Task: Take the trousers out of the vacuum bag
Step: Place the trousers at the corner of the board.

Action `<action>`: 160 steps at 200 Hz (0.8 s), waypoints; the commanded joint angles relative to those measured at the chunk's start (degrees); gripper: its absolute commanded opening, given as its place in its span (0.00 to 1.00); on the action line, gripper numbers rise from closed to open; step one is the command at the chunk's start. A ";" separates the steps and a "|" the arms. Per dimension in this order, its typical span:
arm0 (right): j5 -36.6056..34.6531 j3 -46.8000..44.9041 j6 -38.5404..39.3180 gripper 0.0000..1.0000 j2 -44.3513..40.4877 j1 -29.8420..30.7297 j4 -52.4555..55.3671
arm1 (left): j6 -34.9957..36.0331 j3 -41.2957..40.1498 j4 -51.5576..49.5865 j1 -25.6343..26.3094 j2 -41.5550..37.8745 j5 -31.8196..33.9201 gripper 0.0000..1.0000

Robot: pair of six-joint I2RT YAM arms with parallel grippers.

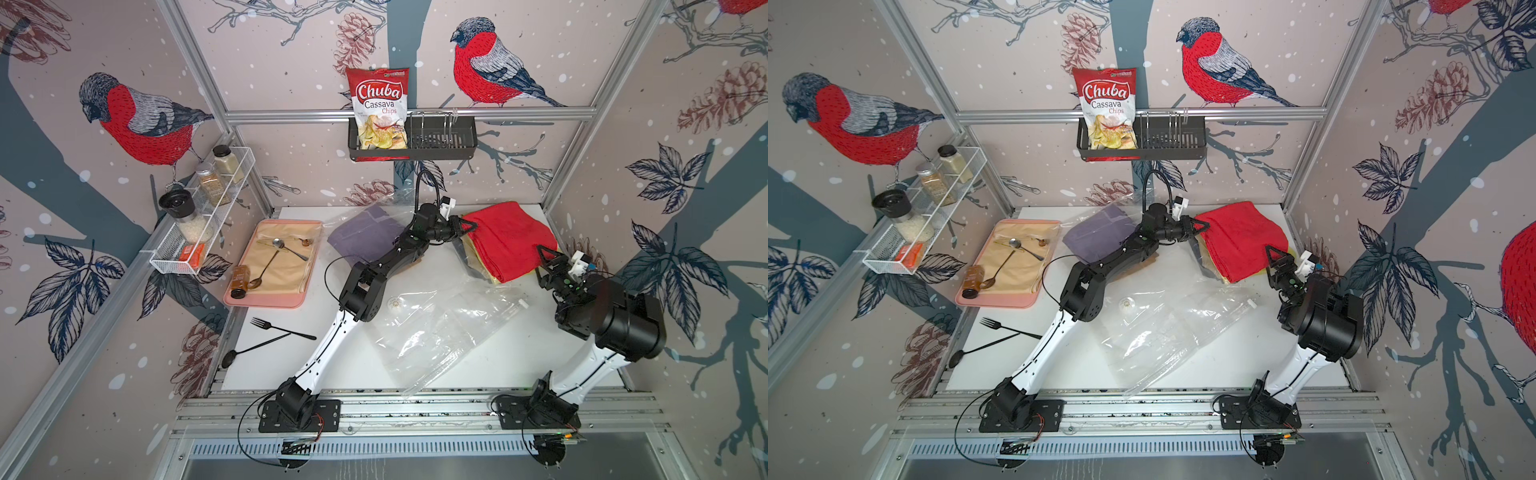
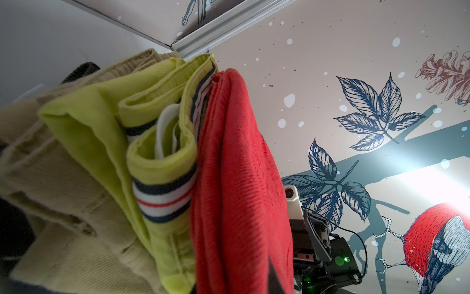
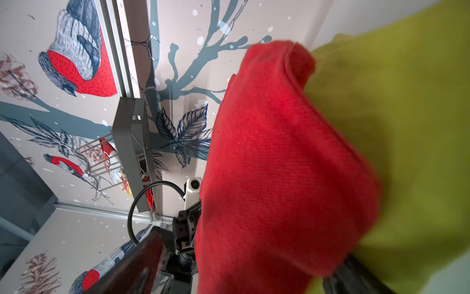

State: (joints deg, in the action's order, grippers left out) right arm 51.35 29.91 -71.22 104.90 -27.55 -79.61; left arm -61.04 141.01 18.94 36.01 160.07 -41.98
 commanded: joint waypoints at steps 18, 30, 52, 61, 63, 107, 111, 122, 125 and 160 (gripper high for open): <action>-2.99 4.02 1.12 0.58 0.15 -0.33 0.16 | 0.79 -0.32 1.55 -0.55 -1.08 2.46 0.02; -4.42 6.20 4.87 0.41 -0.88 -0.16 6.09 | 0.66 -0.38 1.66 -0.57 -0.96 2.50 0.01; -6.13 10.69 10.55 0.14 -2.20 0.26 15.01 | 0.65 -0.07 1.58 -0.60 -0.77 2.68 0.00; -6.86 12.33 12.69 0.08 -2.78 0.46 18.35 | 0.66 0.01 1.54 -0.59 -0.72 2.69 0.00; -7.05 12.64 13.22 0.07 -2.95 0.54 19.34 | 0.66 0.00 1.41 -0.59 -0.75 2.69 0.00; -15.55 10.41 21.01 0.25 -7.93 1.04 32.40 | 0.83 0.37 0.77 -0.76 -0.72 3.27 0.00; -16.50 9.65 21.11 0.26 -8.50 0.97 33.31 | 0.83 0.45 0.71 -0.83 -0.72 3.24 0.00; -17.91 7.57 21.21 0.29 -9.93 0.90 34.03 | 0.66 0.69 0.68 -0.93 -0.68 3.35 0.00; -17.97 6.99 21.28 0.30 -10.30 0.91 33.94 | 0.65 0.86 0.66 -0.96 -0.69 3.39 0.01; -21.75 4.10 23.57 0.67 -14.40 1.63 39.19 | 0.05 2.08 0.91 -1.50 -0.77 4.08 0.24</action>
State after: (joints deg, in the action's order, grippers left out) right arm 34.28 35.24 -50.92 92.92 -26.11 -44.51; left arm -61.04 142.08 17.52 35.44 159.92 -41.54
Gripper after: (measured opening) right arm 0.597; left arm 0.158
